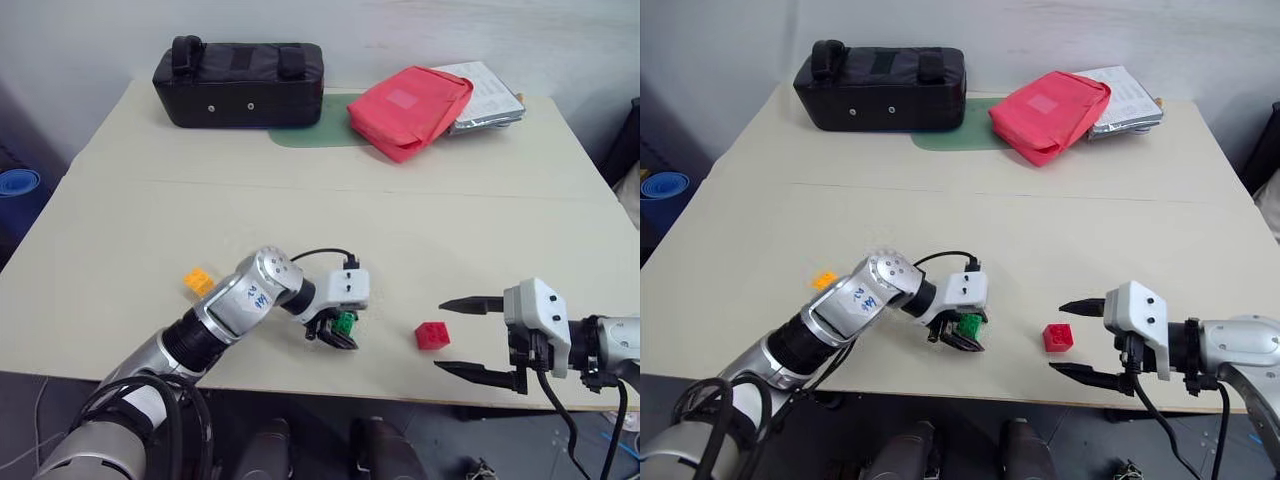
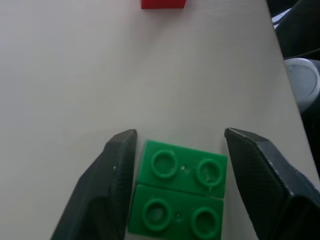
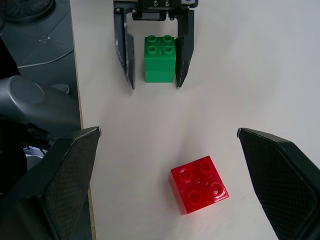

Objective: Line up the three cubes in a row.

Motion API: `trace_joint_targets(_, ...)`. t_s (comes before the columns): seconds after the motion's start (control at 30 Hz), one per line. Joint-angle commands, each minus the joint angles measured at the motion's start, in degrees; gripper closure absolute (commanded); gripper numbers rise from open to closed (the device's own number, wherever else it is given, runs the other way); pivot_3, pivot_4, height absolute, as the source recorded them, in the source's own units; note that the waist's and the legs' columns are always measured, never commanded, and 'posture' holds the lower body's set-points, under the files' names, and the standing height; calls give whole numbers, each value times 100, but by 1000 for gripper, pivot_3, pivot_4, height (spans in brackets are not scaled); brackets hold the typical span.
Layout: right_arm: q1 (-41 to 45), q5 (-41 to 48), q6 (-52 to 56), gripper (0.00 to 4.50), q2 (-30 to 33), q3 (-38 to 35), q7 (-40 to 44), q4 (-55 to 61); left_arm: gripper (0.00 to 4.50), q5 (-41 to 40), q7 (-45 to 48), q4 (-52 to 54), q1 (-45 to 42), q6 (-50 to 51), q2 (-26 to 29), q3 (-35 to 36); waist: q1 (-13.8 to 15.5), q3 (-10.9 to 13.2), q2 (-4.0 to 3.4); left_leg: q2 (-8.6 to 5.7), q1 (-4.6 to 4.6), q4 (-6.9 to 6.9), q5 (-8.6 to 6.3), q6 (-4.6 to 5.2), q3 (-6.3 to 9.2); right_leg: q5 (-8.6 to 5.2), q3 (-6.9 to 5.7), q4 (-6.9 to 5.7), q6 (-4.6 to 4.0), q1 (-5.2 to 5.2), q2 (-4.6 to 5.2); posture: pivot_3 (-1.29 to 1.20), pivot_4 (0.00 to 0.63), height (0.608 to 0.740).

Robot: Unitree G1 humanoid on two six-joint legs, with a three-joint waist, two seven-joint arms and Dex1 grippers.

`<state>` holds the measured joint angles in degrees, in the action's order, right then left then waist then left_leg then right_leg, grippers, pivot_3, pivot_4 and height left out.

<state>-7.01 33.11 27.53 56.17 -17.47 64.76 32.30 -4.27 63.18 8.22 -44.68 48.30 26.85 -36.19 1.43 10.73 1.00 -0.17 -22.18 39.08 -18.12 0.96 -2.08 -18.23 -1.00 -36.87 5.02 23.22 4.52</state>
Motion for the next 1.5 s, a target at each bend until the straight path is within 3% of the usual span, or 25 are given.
trace_joint_targets(0.03,60,21,-95,0,-25,16,-6,20,600,-175,-44,243,-33,231,14,253,-9,0,0,0,1,0,0,0,-1,0,0,0,0,0,0,0,150,740)
trace_joint_targets(0.1,72,17,-112,0,-28,32,-12,6,65,-247,-72,292,-17,325,49,374,-11,0,0,0,1,0,0,0,-1,0,1,0,0,0,0,0,150,740)
trace_joint_targets(0.23,92,42,-110,0,-25,28,-35,11,65,-400,29,358,140,3,351,695,-16,0,0,1,0,0,0,-1,-1,0,2,-1,0,3,0,0,150,740)
trace_joint_targets(0.47,201,149,-15,0,14,-26,-44,15,65,-627,675,-247,382,-1749,580,1084,2,0,0,0,0,0,0,-1,-1,0,0,4,0,3,4,0,150,740)
trace_joint_targets(0.6,299,191,47,0,3,-5,-93,8,65,-580,972,-831,389,-2662,375,1047,1,0,0,-1,-2,0,0,-1,-2,0,-1,6,0,3,4,0,150,740)
trace_joint_targets(0.93,179,263,145,0,7,-120,-219,161,65,-424,1217,-1701,297,-3210,-114,996,-3,0,0,-1,-2,0,-1,1,-3,0,-3,3,0,4,1,0,150,740)
trace_joint_targets(1.03,116,275,160,0,-8,-148,-266,211,667,-494,1304,-1783,316,-3202,-167,1084,-4,0,0,-1,-2,0,-1,1,-3,0,-2,1,0,4,1,0,150,740)
trace_joint_targets(1.27,101,277,146,0,-16,-126,-322,207,2906,-476,1518,-1630,434,-3227,23,1133,-8,0,0,0,-1,0,-1,1,-3,0,-2,1,0,4,1,0,150,740)
trace_joint_targets(1.4,138,258,122,0,-15,-80,-324,174,2983,-243,1145,-1186,561,-2829,29,1007,-8,0,0,0,-1,0,-1,1,-2,0,-2,2,1,4,2,0,150,740)
trace_joint_targets(1.5,83,259,108,0,-16,-96,-292,189,2983,34,460,-635,731,-1987,-144,891,13,0,-1,0,-1,0,-1,2,-2,1,0,0,1,3,3,0,150,740)
